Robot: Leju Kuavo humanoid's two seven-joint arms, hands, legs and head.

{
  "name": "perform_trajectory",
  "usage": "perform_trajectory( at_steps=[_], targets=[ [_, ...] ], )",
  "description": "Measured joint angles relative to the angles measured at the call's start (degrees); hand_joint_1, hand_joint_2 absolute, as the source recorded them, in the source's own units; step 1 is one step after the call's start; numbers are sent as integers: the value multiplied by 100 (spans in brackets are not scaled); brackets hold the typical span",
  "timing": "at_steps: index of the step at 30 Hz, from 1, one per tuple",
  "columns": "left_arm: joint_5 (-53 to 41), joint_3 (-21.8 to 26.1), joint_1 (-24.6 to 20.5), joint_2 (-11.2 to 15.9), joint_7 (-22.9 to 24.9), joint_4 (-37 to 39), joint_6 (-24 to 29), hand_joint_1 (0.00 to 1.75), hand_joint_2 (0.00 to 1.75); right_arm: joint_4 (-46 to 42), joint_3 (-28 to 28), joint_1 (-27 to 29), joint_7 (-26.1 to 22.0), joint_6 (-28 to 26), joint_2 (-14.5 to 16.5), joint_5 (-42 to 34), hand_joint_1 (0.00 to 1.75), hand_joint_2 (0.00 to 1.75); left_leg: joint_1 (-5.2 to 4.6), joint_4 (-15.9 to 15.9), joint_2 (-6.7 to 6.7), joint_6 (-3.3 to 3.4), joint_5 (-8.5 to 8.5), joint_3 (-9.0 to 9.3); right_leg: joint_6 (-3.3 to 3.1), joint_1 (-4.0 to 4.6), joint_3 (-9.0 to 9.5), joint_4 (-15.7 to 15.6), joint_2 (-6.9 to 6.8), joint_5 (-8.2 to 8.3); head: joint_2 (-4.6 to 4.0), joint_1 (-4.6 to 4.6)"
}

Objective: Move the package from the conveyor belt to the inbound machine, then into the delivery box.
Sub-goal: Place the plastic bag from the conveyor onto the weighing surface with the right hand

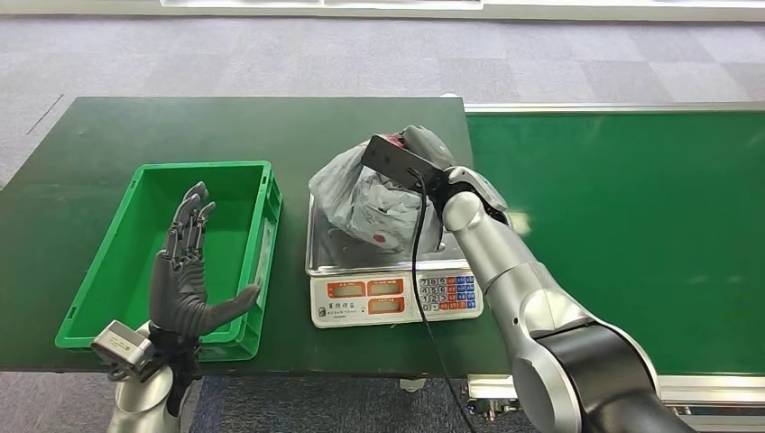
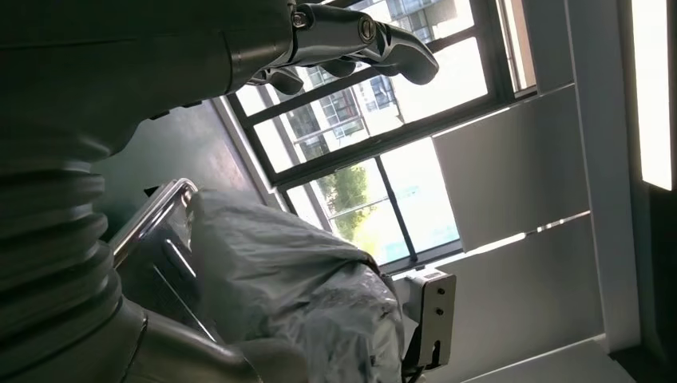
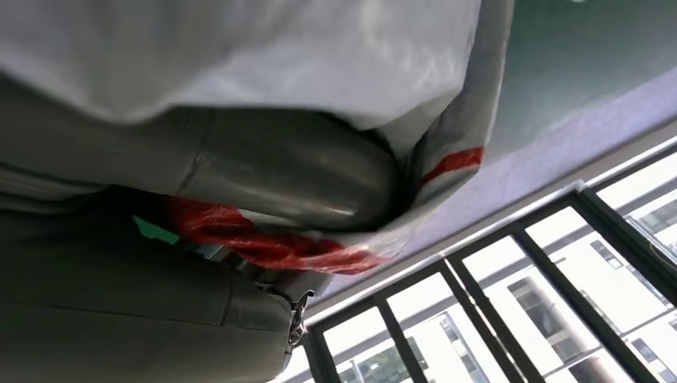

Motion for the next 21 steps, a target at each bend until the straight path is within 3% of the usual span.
perform_trajectory(
  at_steps=[5,9,12,15,21],
  targets=[
    [-60,0,-44,16,93,98,-19,0,175,201,31,37,432,-70,17,-29,0,0,-1,6,0,1,0,1,2,0,-2,-1,1,2,0,-1],
    [-391,0,-312,64,693,452,84,0,175,380,-6,163,839,140,-90,-388,0,0,-2,9,-4,0,1,2,1,3,-3,-2,-2,3,0,-1],
    [-668,-2,-732,152,1309,1006,370,0,175,444,-148,290,132,288,-265,-828,0,0,-2,10,-6,-5,5,1,-1,5,-4,-1,-2,10,1,-1],
    [-858,-25,-1149,267,1574,1541,615,0,175,452,-350,378,-769,458,-427,-1197,0,0,-2,10,-1,-6,6,1,-5,7,-5,-1,1,15,1,0],
    [-937,-65,-1547,403,1650,2101,690,0,175,449,-564,438,-1046,548,-607,-1335,0,0,-2,10,6,-7,6,0,-6,7,-10,-1,12,16,1,-1]
  ],
)
